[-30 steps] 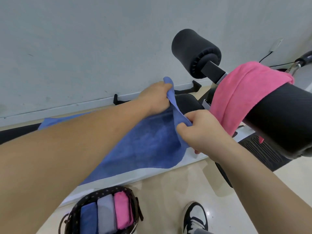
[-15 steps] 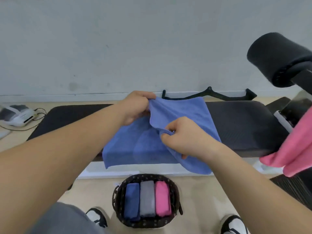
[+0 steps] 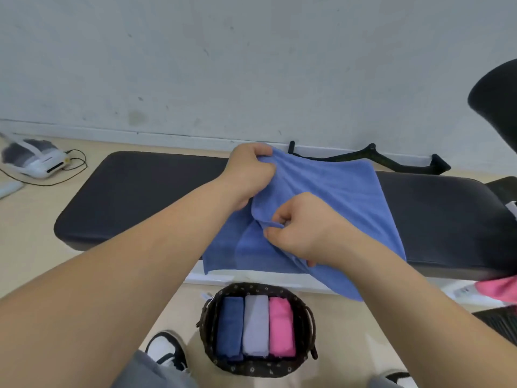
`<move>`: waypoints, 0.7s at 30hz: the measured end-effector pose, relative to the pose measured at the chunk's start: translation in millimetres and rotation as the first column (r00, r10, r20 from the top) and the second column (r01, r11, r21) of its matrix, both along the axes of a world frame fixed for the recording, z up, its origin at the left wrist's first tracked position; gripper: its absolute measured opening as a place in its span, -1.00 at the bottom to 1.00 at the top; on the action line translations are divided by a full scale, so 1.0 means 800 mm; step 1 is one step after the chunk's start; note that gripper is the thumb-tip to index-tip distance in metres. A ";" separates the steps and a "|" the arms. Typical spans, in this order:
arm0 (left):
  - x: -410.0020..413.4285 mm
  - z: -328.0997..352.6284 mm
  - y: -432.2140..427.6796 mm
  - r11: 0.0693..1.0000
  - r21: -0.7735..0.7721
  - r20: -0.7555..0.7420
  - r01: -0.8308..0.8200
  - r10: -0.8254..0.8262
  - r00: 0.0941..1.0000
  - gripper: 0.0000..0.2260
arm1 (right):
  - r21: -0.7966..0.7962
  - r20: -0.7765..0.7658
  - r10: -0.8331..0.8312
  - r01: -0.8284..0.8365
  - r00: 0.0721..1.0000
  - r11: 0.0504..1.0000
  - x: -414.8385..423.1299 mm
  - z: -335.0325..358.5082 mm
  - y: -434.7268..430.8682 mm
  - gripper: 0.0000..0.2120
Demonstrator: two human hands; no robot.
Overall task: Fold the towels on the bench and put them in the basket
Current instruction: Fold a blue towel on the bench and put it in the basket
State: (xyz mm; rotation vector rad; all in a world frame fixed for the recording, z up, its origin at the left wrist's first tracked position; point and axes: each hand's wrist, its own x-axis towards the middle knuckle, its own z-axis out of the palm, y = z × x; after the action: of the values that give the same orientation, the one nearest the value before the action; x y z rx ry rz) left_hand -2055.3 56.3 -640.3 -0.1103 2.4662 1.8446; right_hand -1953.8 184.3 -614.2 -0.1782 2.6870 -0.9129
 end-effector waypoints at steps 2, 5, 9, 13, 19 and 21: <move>0.002 0.009 -0.012 1.000 -0.015 -0.078 -0.005 0.004 0.997 -0.61 | -0.041 -0.051 -0.006 0.004 0.999 0.999 0.001 0.006 -0.006 -0.73; 0.003 0.016 -0.036 0.999 -0.046 -0.124 -0.004 -0.002 0.992 -0.68 | -0.082 -0.106 -0.012 0.003 0.994 0.997 0.003 0.000 -0.021 -0.72; 0.008 -0.002 -0.071 0.975 -0.220 0.060 0.038 -0.026 0.998 -0.35 | -0.155 0.156 0.084 -0.060 0.984 0.986 0.011 -0.018 -0.048 -0.63; 0.015 -0.012 -0.095 0.886 -0.461 -0.017 -0.054 0.052 0.999 -0.37 | -0.321 0.224 0.020 0.054 0.974 0.945 0.000 -0.008 -0.038 -0.71; 0.023 -0.006 -0.090 0.792 -0.602 0.094 0.105 -0.060 0.994 -0.61 | 0.158 -0.352 -0.321 0.394 0.879 0.905 -0.048 -0.025 0.054 -0.61; 0.026 -0.003 -0.081 0.796 -0.585 0.116 0.154 -0.106 0.988 -0.66 | 0.278 -0.316 -0.404 0.491 0.858 0.825 -0.053 -0.036 0.088 -0.54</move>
State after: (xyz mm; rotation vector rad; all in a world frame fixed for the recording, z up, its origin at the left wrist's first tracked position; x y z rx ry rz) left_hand -2034.2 -8.6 -642.6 -0.0345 2.8121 0.9330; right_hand -1995.9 254.6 -643.0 0.4814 3.1379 -0.5239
